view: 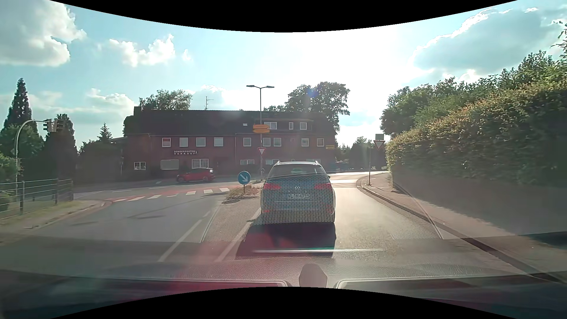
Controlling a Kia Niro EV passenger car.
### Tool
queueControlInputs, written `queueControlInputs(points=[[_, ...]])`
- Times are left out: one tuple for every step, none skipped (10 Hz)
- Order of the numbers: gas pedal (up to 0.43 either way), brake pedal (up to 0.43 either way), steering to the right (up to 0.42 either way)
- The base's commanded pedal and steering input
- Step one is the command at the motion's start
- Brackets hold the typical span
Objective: Follow the waypoints while adhering to traffic rules and regulations
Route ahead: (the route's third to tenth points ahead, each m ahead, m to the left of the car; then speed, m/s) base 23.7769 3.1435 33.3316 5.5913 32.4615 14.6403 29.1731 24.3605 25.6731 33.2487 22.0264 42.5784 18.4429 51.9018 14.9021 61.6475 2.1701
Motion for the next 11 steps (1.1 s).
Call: queueControlInputs(points=[[0.0, 0.11, 0.028], [0.0, 0.012, 0.029], [0.0, 0.0, 0.03], [0.0, 0.0, 0.03], [0.0, 0.0, 0.029], [0.0, 0.0, 0.028], [0.0, 0.0, 0.02], [0.0, 0.0, 0.014], [0.0, 0.0, 0.014], [0.0, 0.0, 0.013], [0.059, 0.0, 0.011]])
